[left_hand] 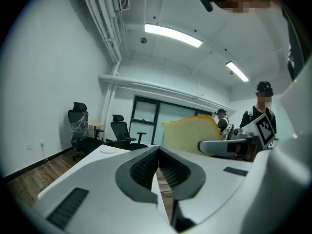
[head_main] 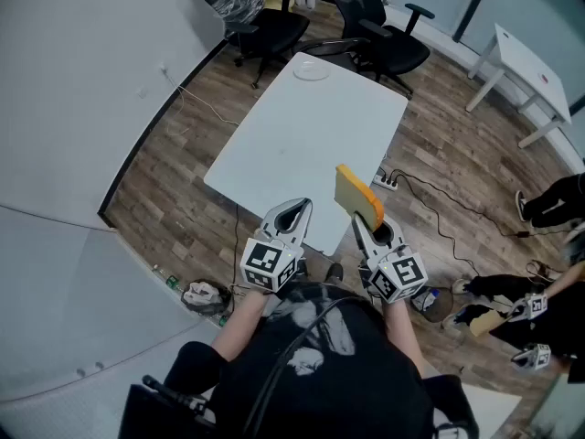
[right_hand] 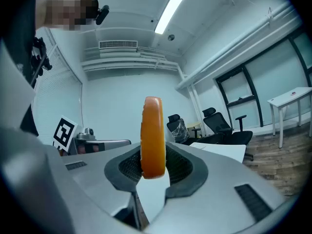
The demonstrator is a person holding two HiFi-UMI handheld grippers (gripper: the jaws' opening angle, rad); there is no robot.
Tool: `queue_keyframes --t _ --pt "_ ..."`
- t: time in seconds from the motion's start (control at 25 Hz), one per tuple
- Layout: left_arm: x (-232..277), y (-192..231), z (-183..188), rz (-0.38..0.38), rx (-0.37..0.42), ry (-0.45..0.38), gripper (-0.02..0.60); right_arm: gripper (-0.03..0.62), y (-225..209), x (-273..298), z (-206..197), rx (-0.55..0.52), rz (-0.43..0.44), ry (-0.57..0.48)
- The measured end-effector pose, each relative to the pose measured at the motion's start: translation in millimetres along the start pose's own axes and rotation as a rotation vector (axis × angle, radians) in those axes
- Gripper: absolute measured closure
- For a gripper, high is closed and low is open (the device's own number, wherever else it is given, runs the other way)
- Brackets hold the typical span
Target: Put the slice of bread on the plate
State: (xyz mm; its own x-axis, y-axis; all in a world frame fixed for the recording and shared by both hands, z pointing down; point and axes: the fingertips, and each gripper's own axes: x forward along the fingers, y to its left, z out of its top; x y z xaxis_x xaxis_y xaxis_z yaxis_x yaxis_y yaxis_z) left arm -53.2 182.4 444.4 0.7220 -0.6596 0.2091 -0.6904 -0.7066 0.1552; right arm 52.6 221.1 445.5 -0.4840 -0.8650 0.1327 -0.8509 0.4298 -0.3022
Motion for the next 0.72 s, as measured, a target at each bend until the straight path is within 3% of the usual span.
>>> queue_keyframes --t 0.72 --pt "2.7 22.5 -1.3 -0.043 -0.014 0.003 0.574 0.502 11.4 23.5 -5.5 0.048 0.000 -0.010"
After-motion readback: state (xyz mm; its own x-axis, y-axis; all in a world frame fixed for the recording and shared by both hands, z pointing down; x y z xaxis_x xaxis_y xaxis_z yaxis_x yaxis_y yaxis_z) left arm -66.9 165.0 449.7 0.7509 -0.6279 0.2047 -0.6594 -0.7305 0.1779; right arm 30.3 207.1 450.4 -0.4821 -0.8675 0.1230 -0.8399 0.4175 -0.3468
